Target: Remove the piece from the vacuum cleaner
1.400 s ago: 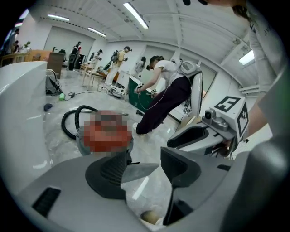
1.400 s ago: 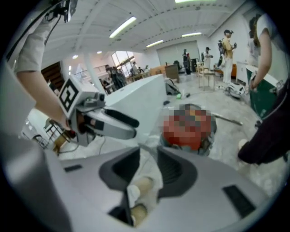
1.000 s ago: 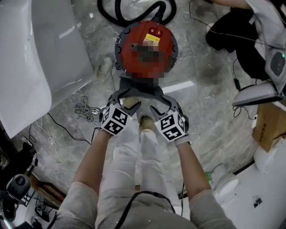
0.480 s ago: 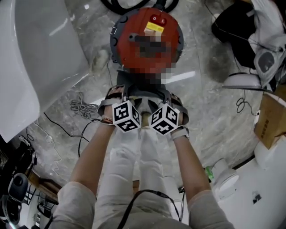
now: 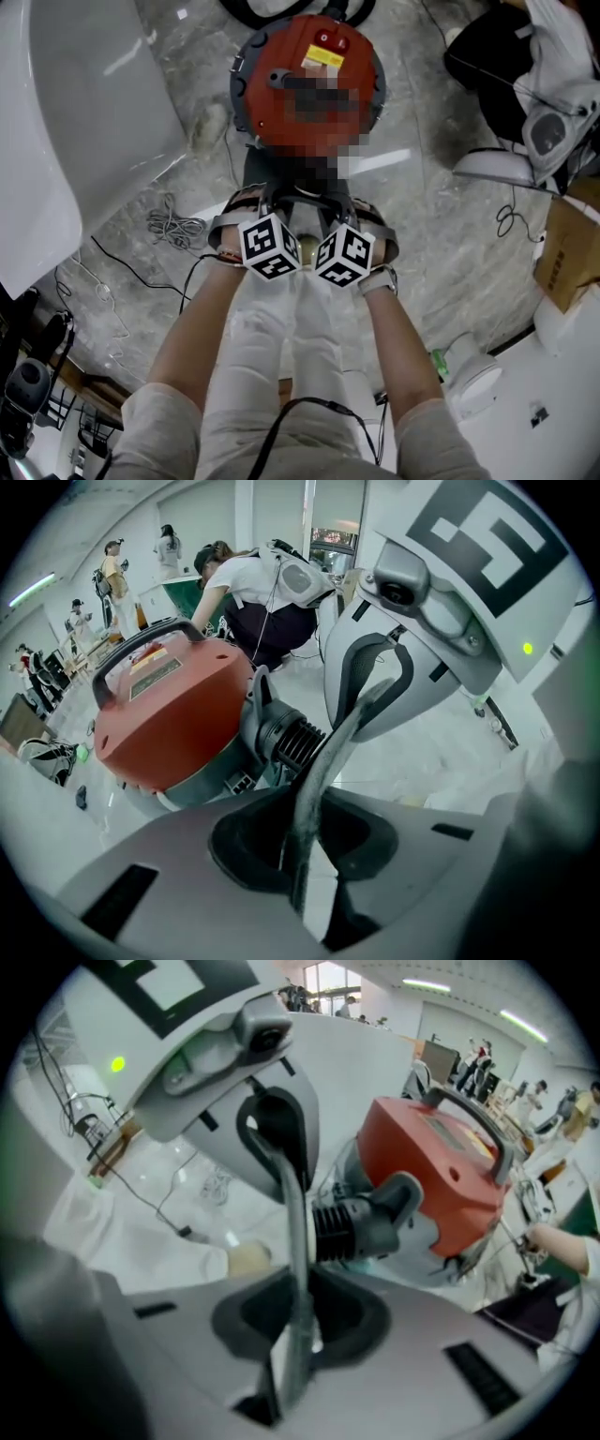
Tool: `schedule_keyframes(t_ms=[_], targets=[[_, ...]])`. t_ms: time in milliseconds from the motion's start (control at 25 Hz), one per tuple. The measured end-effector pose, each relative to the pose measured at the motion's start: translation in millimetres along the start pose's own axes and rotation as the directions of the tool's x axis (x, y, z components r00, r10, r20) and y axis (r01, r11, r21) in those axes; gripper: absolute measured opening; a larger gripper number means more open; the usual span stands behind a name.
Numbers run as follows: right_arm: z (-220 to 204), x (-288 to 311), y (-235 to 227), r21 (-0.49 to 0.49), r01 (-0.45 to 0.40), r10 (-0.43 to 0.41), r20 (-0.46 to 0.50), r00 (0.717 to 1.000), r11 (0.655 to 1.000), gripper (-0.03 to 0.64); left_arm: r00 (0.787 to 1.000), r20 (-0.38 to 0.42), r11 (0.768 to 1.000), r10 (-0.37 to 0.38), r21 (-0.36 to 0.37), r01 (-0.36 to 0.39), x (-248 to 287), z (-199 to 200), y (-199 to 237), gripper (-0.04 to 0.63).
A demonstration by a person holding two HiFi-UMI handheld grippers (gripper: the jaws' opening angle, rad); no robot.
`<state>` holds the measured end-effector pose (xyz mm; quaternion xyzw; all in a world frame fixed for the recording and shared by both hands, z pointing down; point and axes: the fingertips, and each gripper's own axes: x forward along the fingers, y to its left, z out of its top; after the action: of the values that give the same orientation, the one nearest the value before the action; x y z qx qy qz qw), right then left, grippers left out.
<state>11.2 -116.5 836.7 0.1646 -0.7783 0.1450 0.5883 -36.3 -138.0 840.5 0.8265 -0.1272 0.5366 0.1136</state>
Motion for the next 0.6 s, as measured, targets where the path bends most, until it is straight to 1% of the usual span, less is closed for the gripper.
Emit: schedule_keyframes(t_ms=[40, 160, 360, 600], targets=[[0.1, -0.2, 2.3, -0.006, 0.002, -0.002, 0.002, 1.0, 1.0, 0.043, 1.0, -0.004, 1.0, -0.001, 0.003, 0.001, -0.6, -1.5, -0.5, 0.074], [0.0, -1.8, 6.0, -0.001, 0.005, -0.005, 0.005, 1.0, 1.0, 0.038, 1.0, -0.008, 1.0, -0.003, 0.003, 0.003, -2.7, -4.3, -3.9, 0.063], [-0.4, -3.2, 9.8, -0.026, 0.003, -0.003, -0.001, 1.0, 1.0, 0.038, 1.0, -0.014, 1.0, 0.001, -0.019, -0.001, -4.5, -6.8, -7.5, 0.06], [1.4, -5.1, 13.0, -0.062, 0.033, -0.032, 0.011, 0.999, 0.998, 0.037, 1.0, -0.016, 0.999, 0.005, -0.035, -0.006, -5.6, -10.7, -9.3, 0.058]])
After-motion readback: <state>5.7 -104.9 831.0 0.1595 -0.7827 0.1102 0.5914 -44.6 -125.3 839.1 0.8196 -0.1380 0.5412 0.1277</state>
